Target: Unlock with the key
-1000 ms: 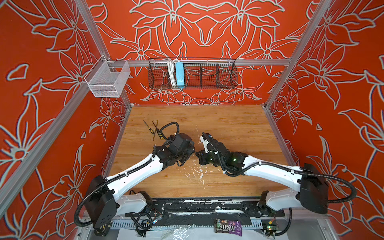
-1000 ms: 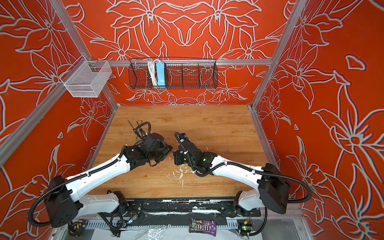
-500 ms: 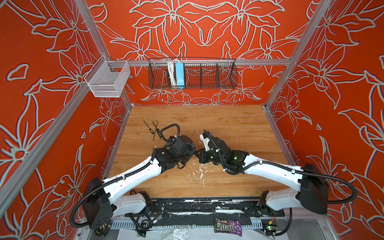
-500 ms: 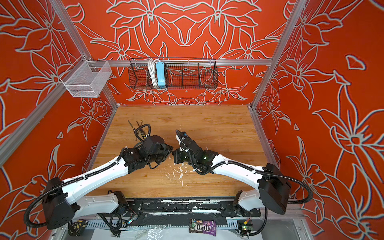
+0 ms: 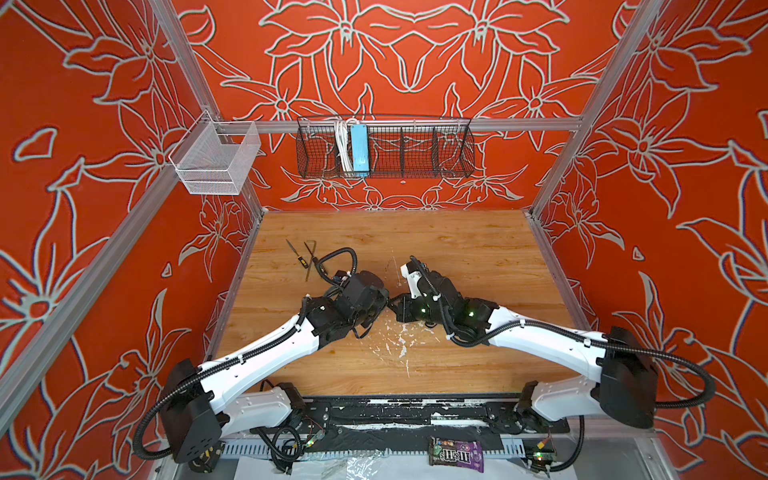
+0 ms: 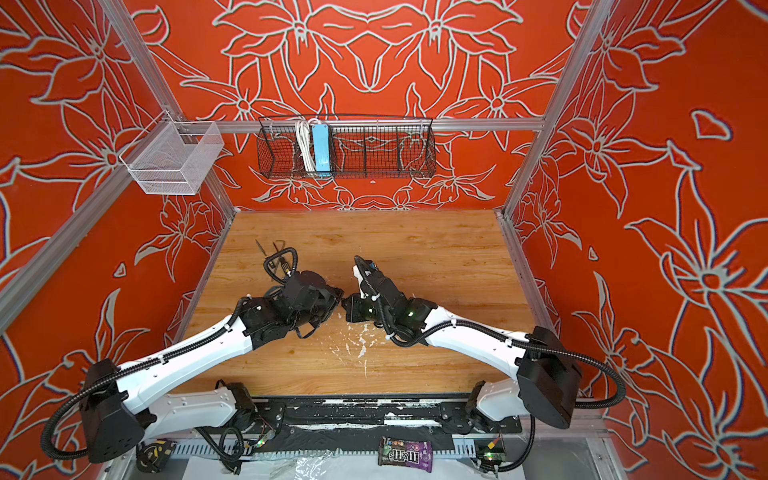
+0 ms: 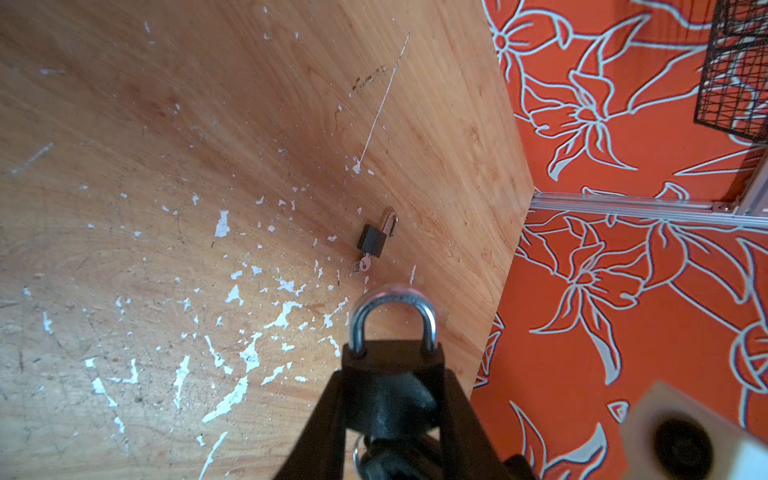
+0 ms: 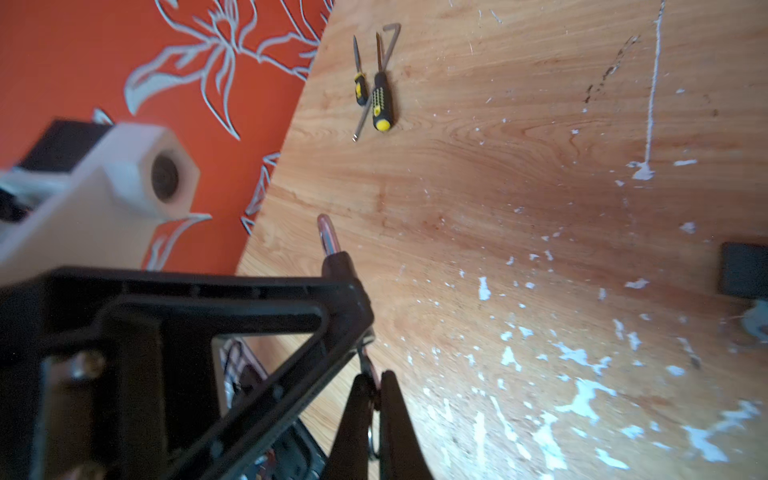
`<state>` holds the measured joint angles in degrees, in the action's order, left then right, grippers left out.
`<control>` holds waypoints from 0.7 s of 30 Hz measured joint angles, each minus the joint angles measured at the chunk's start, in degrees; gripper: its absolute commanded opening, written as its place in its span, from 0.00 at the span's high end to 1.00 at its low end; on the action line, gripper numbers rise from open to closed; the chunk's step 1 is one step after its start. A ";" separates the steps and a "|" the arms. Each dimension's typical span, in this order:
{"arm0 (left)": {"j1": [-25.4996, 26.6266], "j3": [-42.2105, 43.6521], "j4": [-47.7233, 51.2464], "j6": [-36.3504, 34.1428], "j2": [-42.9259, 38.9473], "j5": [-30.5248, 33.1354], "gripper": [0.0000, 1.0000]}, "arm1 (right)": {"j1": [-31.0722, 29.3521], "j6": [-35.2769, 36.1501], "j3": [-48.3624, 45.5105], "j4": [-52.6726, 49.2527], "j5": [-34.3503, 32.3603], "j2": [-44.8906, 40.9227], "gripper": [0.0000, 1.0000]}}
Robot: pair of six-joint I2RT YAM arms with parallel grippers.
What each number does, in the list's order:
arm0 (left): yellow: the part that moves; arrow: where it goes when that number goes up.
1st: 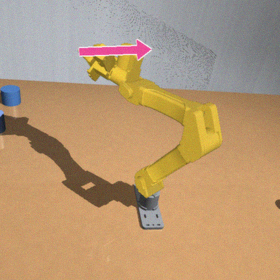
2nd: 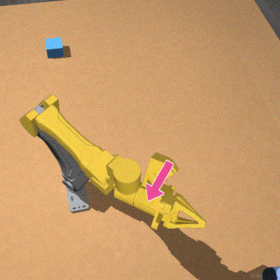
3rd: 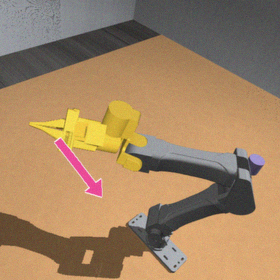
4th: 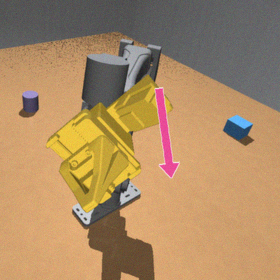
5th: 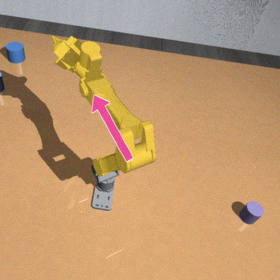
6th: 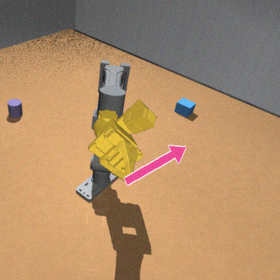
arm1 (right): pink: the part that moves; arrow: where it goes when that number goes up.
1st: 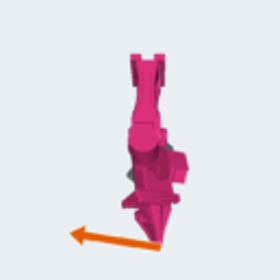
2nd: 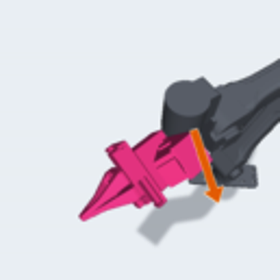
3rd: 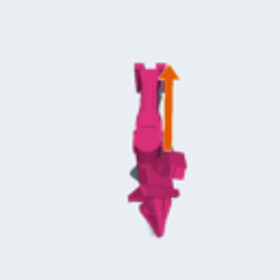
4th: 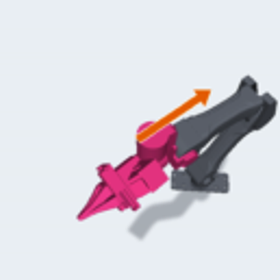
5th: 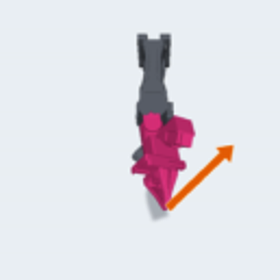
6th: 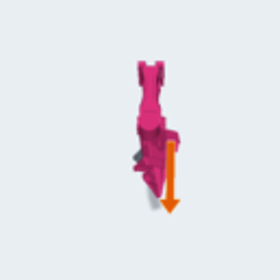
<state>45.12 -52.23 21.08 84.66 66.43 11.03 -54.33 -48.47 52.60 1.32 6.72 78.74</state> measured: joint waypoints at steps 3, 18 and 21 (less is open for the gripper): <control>0.33 0.74 -1.60 -0.57 -0.37 0.90 1.00 | 0.11 -4.22 -1.14 2.23 -0.24 -0.48 1.00; 1.40 3.26 -8.04 -4.55 -3.98 5.46 1.00 | 0.24 -18.82 -4.83 13.51 -0.37 -2.10 1.00; 1.40 3.37 -8.37 -4.50 -4.90 5.90 1.00 | -0.02 -20.85 -5.81 16.90 -0.24 -2.19 1.00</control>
<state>46.52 -48.86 12.71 80.16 61.54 16.93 -54.35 -69.32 46.78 18.22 6.48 76.55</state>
